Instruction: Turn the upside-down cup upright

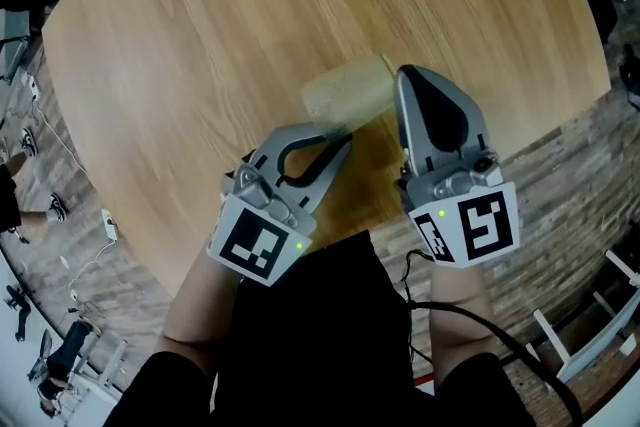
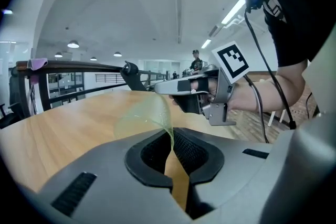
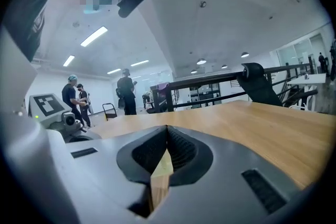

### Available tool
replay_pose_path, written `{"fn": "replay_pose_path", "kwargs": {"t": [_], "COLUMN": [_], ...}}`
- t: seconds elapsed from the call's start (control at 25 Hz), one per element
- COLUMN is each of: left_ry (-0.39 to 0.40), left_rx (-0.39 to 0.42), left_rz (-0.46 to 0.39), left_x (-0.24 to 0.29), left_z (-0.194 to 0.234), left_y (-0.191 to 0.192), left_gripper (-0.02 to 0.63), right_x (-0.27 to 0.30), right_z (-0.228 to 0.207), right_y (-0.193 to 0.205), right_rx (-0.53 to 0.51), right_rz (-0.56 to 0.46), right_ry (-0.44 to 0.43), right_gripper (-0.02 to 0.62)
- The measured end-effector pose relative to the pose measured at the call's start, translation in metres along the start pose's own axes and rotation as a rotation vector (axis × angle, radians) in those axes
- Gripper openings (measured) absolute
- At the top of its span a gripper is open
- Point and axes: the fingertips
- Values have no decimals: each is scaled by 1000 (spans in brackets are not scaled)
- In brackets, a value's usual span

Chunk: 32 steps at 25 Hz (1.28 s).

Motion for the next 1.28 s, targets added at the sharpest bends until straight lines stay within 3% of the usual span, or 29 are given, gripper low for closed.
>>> {"fn": "replay_pose_path", "kwargs": {"t": [0.16, 0.44, 0.64, 0.76, 0.84, 0.92, 1.12, 1.28], "left_ry": [4, 13, 11, 26, 38, 48, 92, 146], "left_rx": [3, 48, 52, 92, 111, 121, 150, 189], "left_rz": [32, 115, 193, 229, 259, 280, 338, 366], "left_x": [2, -2, -3, -9, -14, -18, -21, -20], "left_z": [-2, -8, -3, 3, 7, 10, 7, -6], "left_y": [4, 11, 19, 20, 21, 21, 16, 9], "left_gripper": [21, 21, 21, 21, 21, 21, 21, 21], "right_x": [3, 11, 6, -2, -6, -11, -8, -2], "right_z": [16, 13, 19, 29, 38, 47, 61, 76], "right_y": [2, 21, 33, 37, 44, 55, 64, 71], "right_rx": [-80, -18, -105, -214, -317, -440, -762, -958], "right_rz": [23, 97, 150, 170, 211, 290, 373, 395], "right_ry": [-17, 2, -74, -153, -210, -278, -320, -352], "right_gripper": [14, 14, 15, 20, 82, 214, 266, 293]}}
Point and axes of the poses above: the fingertips, and each gripper's own axes: x forward along the fingers, z to its left, y out of its underside, and after that the axes turned 5 degrees about y, right-handed
